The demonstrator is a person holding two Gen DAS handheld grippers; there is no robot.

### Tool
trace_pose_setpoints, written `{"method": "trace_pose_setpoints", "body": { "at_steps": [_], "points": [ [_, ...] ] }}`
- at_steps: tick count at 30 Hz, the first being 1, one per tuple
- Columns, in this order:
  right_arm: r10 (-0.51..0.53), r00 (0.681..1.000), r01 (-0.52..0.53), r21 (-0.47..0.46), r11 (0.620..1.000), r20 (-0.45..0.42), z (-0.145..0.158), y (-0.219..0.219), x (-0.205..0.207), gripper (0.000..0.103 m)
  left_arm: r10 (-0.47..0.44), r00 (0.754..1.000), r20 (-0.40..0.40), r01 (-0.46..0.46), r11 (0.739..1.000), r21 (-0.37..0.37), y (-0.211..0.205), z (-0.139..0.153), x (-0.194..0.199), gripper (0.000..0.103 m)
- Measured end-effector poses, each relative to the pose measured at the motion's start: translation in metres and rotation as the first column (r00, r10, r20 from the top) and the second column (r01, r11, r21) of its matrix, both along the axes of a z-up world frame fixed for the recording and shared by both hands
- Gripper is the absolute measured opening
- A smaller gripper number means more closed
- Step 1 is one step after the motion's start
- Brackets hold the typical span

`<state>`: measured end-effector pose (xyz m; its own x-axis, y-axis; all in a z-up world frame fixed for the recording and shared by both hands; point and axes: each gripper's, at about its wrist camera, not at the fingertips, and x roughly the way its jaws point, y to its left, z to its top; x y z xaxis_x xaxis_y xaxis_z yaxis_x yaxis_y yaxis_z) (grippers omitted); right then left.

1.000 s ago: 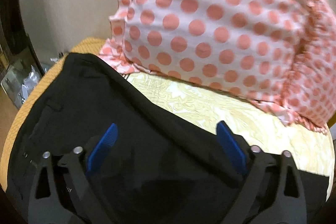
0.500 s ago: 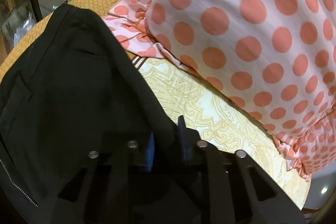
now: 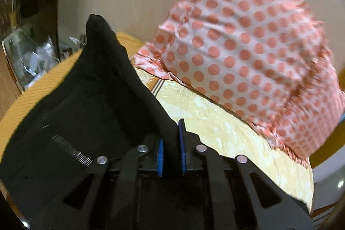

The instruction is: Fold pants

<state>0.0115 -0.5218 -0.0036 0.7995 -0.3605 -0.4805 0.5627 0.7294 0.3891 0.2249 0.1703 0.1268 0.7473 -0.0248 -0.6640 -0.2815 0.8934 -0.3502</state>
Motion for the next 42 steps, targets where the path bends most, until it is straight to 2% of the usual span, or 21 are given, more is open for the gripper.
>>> {"method": "trace_pose_setpoints", "body": {
  "at_steps": [4, 8, 11, 16, 19, 22, 24, 25, 27, 28, 29, 30, 32, 34, 35, 36, 39, 42],
  "points": [
    [-0.016, 1.0, 0.016, 0.016, 1.0, 0.018, 0.003, -0.009, -0.008, 0.007, 0.02, 0.998, 0.063, -0.024, 0.998, 0.059, -0.01, 0.002, -0.076, 0.012],
    [-0.022, 0.999, 0.021, 0.021, 1.0, 0.028, 0.006, -0.015, -0.012, 0.007, 0.058, 0.993, 0.099, -0.069, 0.992, 0.105, -0.023, -0.018, -0.142, 0.012],
    [-0.025, 0.999, 0.024, 0.02, 1.0, 0.029, 0.01, -0.021, -0.015, 0.007, 0.076, 0.993, 0.092, -0.086, 0.99, 0.108, -0.031, -0.038, -0.172, 0.012],
    [-0.026, 0.999, 0.025, 0.043, 0.999, 0.023, 0.011, -0.029, -0.019, 0.007, 0.116, 0.988, 0.102, -0.131, 0.98, 0.151, -0.04, -0.06, -0.209, 0.012],
    [-0.032, 0.999, 0.031, 0.046, 0.998, 0.023, 0.01, -0.03, -0.023, 0.007, 0.137, 0.983, 0.119, -0.154, 0.977, 0.148, -0.043, -0.069, -0.224, 0.012],
    [-0.044, 0.999, 0.043, 0.055, 0.998, 0.013, 0.006, -0.032, -0.026, 0.007, 0.136, 0.983, 0.119, -0.159, 0.965, 0.208, -0.05, -0.082, -0.23, 0.012],
    [-0.048, 0.999, 0.048, 0.061, 0.997, -0.012, 0.0, -0.032, -0.025, 0.007, 0.139, 0.984, 0.114, -0.161, 0.963, 0.218, -0.05, -0.088, -0.231, 0.019],
    [-0.051, 0.998, 0.052, 0.065, 0.996, -0.027, -0.005, -0.033, -0.025, 0.007, 0.151, 0.982, 0.115, -0.173, 0.962, 0.212, -0.047, -0.091, -0.234, 0.022],
    [-0.055, 0.998, 0.058, 0.076, 0.995, -0.043, -0.011, -0.033, -0.025, 0.007, 0.196, 0.969, 0.151, -0.225, 0.954, 0.199, -0.038, -0.087, -0.244, 0.056],
    [-0.055, 0.997, 0.059, 0.077, 0.995, -0.047, -0.013, -0.033, -0.025, 0.007, 0.217, 0.959, 0.18, -0.252, 0.948, 0.197, -0.033, -0.084, -0.25, 0.064],
    [-0.056, 0.997, 0.06, 0.077, 0.995, -0.052, -0.015, -0.033, -0.025, 0.007, 0.243, 0.944, 0.225, -0.287, 0.938, 0.192, -0.026, -0.078, -0.259, 0.074],
    [-0.058, 0.997, 0.063, 0.078, 0.995, -0.057, -0.016, -0.033, -0.025, 0.007, 0.264, 0.925, 0.271, -0.319, 0.93, 0.182, -0.017, -0.071, -0.267, 0.079],
    [-0.059, 0.996, 0.064, 0.076, 0.995, -0.061, -0.017, -0.033, -0.024, 0.007, 0.291, 0.905, 0.309, -0.355, 0.919, 0.174, 0.0, -0.06, -0.273, 0.082],
    [-0.062, 0.996, 0.066, 0.069, 0.995, -0.065, -0.016, -0.032, -0.022, 0.007, 0.326, 0.904, 0.277, -0.378, 0.912, 0.158, 0.026, -0.053, -0.264, 0.081],
    [-0.063, 0.996, 0.067, 0.065, 0.996, -0.068, -0.016, -0.031, -0.021, 0.007, 0.339, 0.906, 0.253, -0.378, 0.918, 0.122, 0.041, -0.052, -0.258, 0.077],
    [-0.064, 0.995, 0.069, 0.061, 0.996, -0.071, -0.016, -0.031, -0.021, 0.007, 0.346, 0.914, 0.213, -0.367, 0.927, 0.069, 0.058, -0.054, -0.252, 0.068],
    [-0.068, 0.995, 0.073, 0.061, 0.995, -0.076, -0.018, -0.031, -0.02, 0.007, 0.341, 0.936, 0.091, -0.333, 0.939, -0.086, 0.098, -0.07, -0.235, 0.06],
    [-0.067, 0.995, 0.073, 0.073, 0.995, -0.078, -0.02, -0.032, -0.02, 0.007, 0.331, 0.943, 0.027, -0.323, 0.934, -0.154, 0.117, -0.085, -0.224, 0.054]
  ]
}}
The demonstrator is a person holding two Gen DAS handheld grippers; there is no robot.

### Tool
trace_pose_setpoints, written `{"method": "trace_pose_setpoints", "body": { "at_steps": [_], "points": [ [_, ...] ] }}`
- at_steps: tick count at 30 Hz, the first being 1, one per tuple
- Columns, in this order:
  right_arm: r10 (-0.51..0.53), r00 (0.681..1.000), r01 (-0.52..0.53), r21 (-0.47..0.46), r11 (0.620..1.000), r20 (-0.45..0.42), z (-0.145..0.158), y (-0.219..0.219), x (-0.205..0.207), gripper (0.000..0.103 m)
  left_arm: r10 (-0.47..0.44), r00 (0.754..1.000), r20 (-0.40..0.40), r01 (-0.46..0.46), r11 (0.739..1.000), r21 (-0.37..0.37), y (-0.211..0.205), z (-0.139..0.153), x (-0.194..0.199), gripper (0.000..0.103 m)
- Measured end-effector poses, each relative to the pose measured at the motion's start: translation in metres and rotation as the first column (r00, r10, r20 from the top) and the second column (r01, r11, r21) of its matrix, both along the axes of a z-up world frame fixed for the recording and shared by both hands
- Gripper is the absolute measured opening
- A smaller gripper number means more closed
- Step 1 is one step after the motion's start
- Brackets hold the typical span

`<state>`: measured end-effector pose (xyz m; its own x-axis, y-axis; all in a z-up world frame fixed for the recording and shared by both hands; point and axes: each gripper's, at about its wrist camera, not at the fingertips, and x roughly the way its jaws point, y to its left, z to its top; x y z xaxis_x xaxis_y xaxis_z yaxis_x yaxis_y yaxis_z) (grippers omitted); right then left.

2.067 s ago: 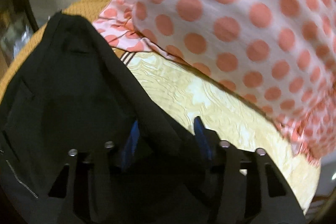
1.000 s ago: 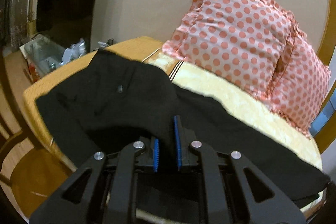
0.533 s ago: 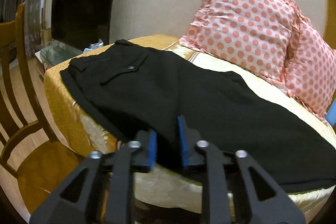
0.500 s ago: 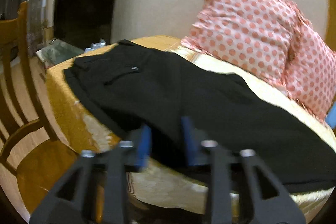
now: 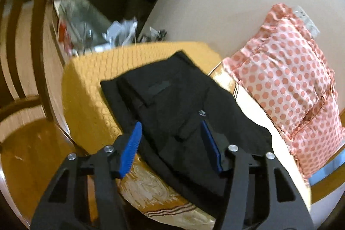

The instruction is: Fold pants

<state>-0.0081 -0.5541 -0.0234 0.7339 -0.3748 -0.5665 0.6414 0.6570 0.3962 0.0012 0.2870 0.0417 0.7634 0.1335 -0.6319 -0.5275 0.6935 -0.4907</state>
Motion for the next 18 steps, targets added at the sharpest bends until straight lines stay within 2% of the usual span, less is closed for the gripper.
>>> {"method": "trace_pose_setpoints", "body": {
  "at_steps": [2, 8, 10, 12, 15, 18],
  "points": [
    [0.001, 1.0, -0.001, -0.006, 1.0, -0.007, 0.0, 0.001, 0.001, 0.007, -0.01, 1.0, -0.004, 0.01, 1.0, -0.027, 0.005, -0.006, 0.004, 0.054],
    [0.0, 1.0, 0.0, -0.015, 1.0, -0.013, 0.001, 0.002, 0.003, 0.007, -0.003, 1.0, -0.024, 0.002, 1.0, -0.023, 0.008, -0.011, 0.011, 0.051],
    [-0.001, 1.0, 0.0, -0.017, 1.0, -0.016, 0.0, 0.003, 0.004, 0.007, 0.012, 0.999, -0.033, -0.013, 1.0, -0.021, 0.009, -0.013, 0.013, 0.04],
    [0.001, 1.0, -0.001, -0.02, 1.0, -0.019, -0.001, 0.003, 0.005, 0.007, 0.033, 0.999, -0.041, -0.034, 0.999, -0.011, 0.012, -0.014, 0.011, 0.009],
    [0.001, 1.0, -0.002, -0.027, 1.0, -0.011, 0.0, 0.002, 0.004, 0.007, 0.046, 0.999, -0.009, -0.046, 0.999, -0.009, 0.017, -0.006, 0.002, 0.005],
    [0.002, 1.0, -0.002, -0.027, 1.0, -0.008, 0.0, 0.002, 0.002, 0.007, 0.074, 0.997, -0.012, -0.074, 0.996, 0.052, 0.019, 0.002, -0.011, 0.005]
  ]
}}
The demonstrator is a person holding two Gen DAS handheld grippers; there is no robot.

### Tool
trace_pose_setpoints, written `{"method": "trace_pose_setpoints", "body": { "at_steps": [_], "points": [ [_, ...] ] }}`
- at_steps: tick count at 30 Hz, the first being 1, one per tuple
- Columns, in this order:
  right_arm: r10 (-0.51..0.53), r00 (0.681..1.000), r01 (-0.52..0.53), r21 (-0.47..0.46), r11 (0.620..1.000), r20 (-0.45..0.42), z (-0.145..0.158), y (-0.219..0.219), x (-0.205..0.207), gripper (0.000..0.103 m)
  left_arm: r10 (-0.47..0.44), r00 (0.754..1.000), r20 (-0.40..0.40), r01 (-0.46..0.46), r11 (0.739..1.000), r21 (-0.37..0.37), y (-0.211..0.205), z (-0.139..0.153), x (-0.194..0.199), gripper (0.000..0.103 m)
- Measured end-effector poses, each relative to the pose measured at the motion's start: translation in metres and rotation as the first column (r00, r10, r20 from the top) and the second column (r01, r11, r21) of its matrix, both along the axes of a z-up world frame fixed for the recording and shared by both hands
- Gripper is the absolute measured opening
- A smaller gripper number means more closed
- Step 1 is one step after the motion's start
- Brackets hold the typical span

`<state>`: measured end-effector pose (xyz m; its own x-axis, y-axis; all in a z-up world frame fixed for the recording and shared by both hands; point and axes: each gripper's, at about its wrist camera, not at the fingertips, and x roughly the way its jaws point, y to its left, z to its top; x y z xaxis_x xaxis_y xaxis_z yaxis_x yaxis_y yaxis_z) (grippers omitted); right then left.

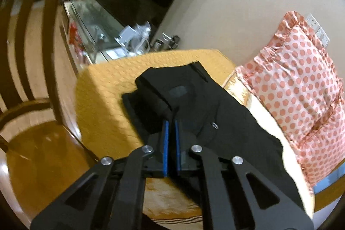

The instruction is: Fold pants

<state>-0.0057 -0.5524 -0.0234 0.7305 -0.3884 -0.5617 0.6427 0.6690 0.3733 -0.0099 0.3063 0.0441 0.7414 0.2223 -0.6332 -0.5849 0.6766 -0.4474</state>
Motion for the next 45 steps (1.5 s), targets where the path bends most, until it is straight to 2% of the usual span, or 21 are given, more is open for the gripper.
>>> {"method": "trace_pose_setpoints", "body": {
  "at_steps": [4, 5, 8, 11, 13, 15, 17, 19, 22, 24, 26, 27, 29, 30, 32, 34, 36, 39, 42, 45],
  "points": [
    [0.002, 1.0, -0.002, 0.004, 1.0, -0.011, -0.005, 0.0, -0.001, 0.007, -0.022, 0.994, -0.105, 0.026, 0.999, 0.034, 0.0, -0.013, 0.008, 0.007],
    [0.002, 1.0, -0.002, 0.008, 1.0, -0.009, -0.006, -0.001, -0.002, 0.007, -0.018, 0.994, -0.106, 0.023, 0.999, 0.049, -0.002, -0.012, 0.008, 0.009],
    [0.006, 1.0, -0.006, 0.006, 1.0, -0.001, -0.003, 0.0, -0.004, 0.007, 0.008, 0.997, -0.073, 0.001, 0.993, 0.121, -0.01, 0.005, 0.0, 0.019],
    [0.013, 1.0, -0.013, 0.007, 1.0, 0.011, 0.0, -0.002, -0.006, 0.007, 0.016, 0.999, -0.029, -0.009, 0.975, 0.223, -0.028, 0.031, -0.007, 0.039],
    [0.016, 1.0, -0.016, 0.005, 1.0, 0.01, 0.001, -0.002, -0.005, 0.007, -0.022, 1.0, 0.002, 0.021, 0.967, 0.256, -0.044, 0.046, -0.008, 0.046],
    [0.014, 1.0, -0.014, 0.001, 1.0, 0.006, 0.002, -0.001, -0.007, 0.007, -0.1, 0.995, 0.02, 0.093, 0.966, 0.243, -0.06, 0.053, -0.003, 0.055],
    [0.009, 1.0, -0.009, 0.002, 1.0, 0.002, 0.001, -0.001, -0.011, 0.007, -0.21, 0.977, 0.024, 0.201, 0.957, 0.209, -0.082, 0.054, 0.01, 0.057],
    [0.011, 1.0, -0.01, 0.02, 1.0, -0.006, -0.003, -0.003, -0.012, 0.007, -0.327, 0.945, 0.009, 0.319, 0.929, 0.188, -0.109, 0.05, 0.027, 0.057],
    [0.02, 0.999, -0.02, 0.004, 1.0, -0.044, -0.004, -0.002, -0.008, 0.007, -0.468, 0.884, -0.014, 0.462, 0.868, 0.183, -0.153, 0.043, 0.05, 0.058],
    [0.018, 0.998, -0.019, -0.015, 1.0, -0.066, -0.001, 0.001, -0.008, 0.01, -0.55, 0.835, -0.027, 0.544, 0.817, 0.19, -0.186, 0.037, 0.063, 0.065],
    [0.011, 0.997, -0.013, -0.023, 1.0, -0.076, 0.001, 0.002, -0.012, 0.015, -0.601, 0.798, -0.048, 0.597, 0.776, 0.203, -0.214, 0.03, 0.072, 0.067],
    [0.009, 0.997, -0.011, -0.03, 0.999, -0.078, 0.002, 0.002, -0.014, 0.021, -0.633, 0.771, -0.066, 0.631, 0.746, 0.212, -0.231, 0.026, 0.077, 0.068],
    [-0.003, 0.996, -0.002, -0.049, 0.999, -0.09, 0.004, 0.002, -0.02, 0.034, -0.673, 0.733, -0.096, 0.675, 0.703, 0.225, -0.258, 0.019, 0.084, 0.07],
    [-0.015, 0.995, 0.01, -0.051, 0.999, -0.096, 0.004, 0.0, -0.022, 0.044, -0.692, 0.714, -0.113, 0.695, 0.679, 0.234, -0.271, 0.015, 0.087, 0.07],
    [-0.045, 0.994, 0.041, -0.043, 0.998, -0.097, 0.003, -0.005, -0.027, 0.046, -0.713, 0.688, -0.134, 0.72, 0.648, 0.249, -0.292, 0.01, 0.093, 0.071],
    [-0.049, 0.996, 0.05, 0.006, 0.999, -0.074, -0.001, -0.013, -0.032, 0.046, -0.733, 0.664, -0.149, 0.741, 0.615, 0.271, -0.307, 0.006, 0.093, 0.075],
    [-0.037, 0.998, 0.041, 0.055, 0.998, -0.06, -0.007, -0.018, -0.032, 0.046, -0.738, 0.654, -0.166, 0.747, 0.595, 0.296, -0.317, 0.002, 0.092, 0.077],
    [-0.009, 0.998, 0.011, 0.024, 1.0, -0.063, -0.007, -0.012, -0.028, 0.046, -0.741, 0.645, -0.185, 0.755, 0.581, 0.304, -0.324, -0.004, 0.092, 0.077],
    [0.039, 0.996, -0.04, -0.011, 0.999, -0.077, -0.007, 0.0, -0.02, 0.046, -0.741, 0.644, -0.189, 0.759, 0.59, 0.276, -0.323, -0.009, 0.094, 0.08],
    [0.083, 0.995, -0.083, 0.005, 0.997, -0.048, -0.008, 0.008, -0.019, 0.045, -0.744, 0.642, -0.185, 0.764, 0.604, 0.227, -0.317, -0.017, 0.096, 0.081]
  ]
}}
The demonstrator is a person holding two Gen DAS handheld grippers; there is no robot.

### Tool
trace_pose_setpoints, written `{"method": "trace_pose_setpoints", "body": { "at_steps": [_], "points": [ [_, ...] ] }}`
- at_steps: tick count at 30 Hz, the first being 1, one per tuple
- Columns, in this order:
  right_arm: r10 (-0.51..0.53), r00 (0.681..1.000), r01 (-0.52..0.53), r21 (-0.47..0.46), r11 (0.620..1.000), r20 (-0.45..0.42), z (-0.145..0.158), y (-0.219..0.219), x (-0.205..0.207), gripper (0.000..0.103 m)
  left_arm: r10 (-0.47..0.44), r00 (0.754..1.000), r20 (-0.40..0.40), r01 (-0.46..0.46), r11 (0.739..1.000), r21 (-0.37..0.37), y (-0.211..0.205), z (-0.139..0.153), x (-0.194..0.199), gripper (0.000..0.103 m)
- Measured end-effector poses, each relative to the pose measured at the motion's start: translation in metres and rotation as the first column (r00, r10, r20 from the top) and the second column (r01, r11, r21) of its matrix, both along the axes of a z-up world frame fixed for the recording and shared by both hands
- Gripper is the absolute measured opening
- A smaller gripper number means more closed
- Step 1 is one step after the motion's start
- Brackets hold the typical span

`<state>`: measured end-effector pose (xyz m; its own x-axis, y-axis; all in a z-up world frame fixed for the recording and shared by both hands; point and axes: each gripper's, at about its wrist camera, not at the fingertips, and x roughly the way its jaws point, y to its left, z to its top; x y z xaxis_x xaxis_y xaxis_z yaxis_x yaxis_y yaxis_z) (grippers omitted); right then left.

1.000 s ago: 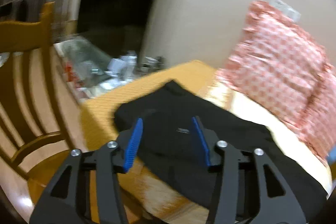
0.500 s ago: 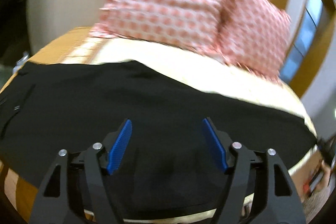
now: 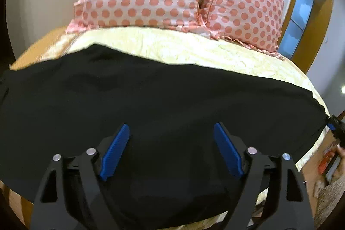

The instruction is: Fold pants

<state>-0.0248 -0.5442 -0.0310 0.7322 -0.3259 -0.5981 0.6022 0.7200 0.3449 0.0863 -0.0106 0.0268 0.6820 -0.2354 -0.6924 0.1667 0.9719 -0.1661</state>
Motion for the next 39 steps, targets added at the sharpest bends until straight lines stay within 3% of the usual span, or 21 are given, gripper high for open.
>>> {"method": "trace_pose_setpoints", "body": {
  "at_steps": [7, 12, 13, 16, 23, 28, 30, 33, 35, 36, 39],
  "points": [
    [0.102, 0.991, -0.11, 0.083, 0.99, 0.088, -0.003, 0.016, -0.004, 0.039, 0.002, 1.0, -0.02, -0.002, 1.0, -0.007, 0.002, -0.011, -0.003, 0.083],
    [-0.001, 0.994, -0.011, 0.117, 0.993, 0.106, -0.004, 0.006, 0.0, 0.036, 0.0, 1.0, -0.014, 0.0, 1.0, -0.005, 0.001, -0.011, -0.004, 0.084],
    [-0.015, 0.994, 0.002, 0.117, 0.993, 0.106, -0.005, 0.004, 0.002, 0.03, 0.0, 1.0, -0.015, 0.0, 1.0, -0.009, 0.002, -0.01, -0.004, 0.084],
    [-0.033, 0.994, 0.022, 0.105, 0.994, 0.105, -0.007, 0.006, 0.009, 0.014, 0.001, 1.0, -0.015, -0.002, 1.0, -0.016, 0.003, -0.01, -0.005, 0.084],
    [-0.036, 0.986, 0.03, 0.038, 0.999, 0.162, 0.017, 0.02, 0.01, 0.011, 0.015, 1.0, -0.008, -0.015, 1.0, -0.023, 0.012, -0.008, -0.006, 0.085],
    [0.132, 0.961, -0.126, -0.039, 0.991, 0.243, 0.061, 0.062, 0.033, 0.011, 0.036, 0.999, -0.003, -0.037, 0.999, -0.038, 0.019, -0.007, -0.009, 0.085],
    [0.229, 0.935, -0.217, -0.071, 0.973, 0.272, 0.078, 0.09, 0.047, 0.011, 0.045, 0.999, 0.0, -0.045, 0.998, -0.043, 0.023, -0.006, -0.01, 0.085],
    [0.405, 0.863, -0.394, -0.102, 0.914, 0.302, 0.097, 0.147, 0.073, 0.011, 0.069, 0.998, 0.011, -0.068, 0.996, -0.051, 0.03, -0.004, -0.014, 0.085],
    [0.548, 0.777, -0.539, -0.122, 0.833, 0.31, 0.102, 0.201, 0.09, 0.011, 0.094, 0.995, 0.02, -0.093, 0.994, -0.058, 0.038, -0.002, -0.018, 0.085],
    [0.587, 0.75, -0.579, -0.125, 0.806, 0.306, 0.101, 0.218, 0.094, 0.011, 0.106, 0.994, 0.024, -0.104, 0.993, -0.06, 0.041, -0.001, -0.02, 0.086],
    [0.761, 0.608, -0.757, -0.125, 0.641, 0.225, 0.082, 0.297, 0.109, 0.011, 0.143, 0.989, 0.033, -0.141, 0.988, -0.058, 0.055, 0.002, -0.024, 0.086]
  ]
}}
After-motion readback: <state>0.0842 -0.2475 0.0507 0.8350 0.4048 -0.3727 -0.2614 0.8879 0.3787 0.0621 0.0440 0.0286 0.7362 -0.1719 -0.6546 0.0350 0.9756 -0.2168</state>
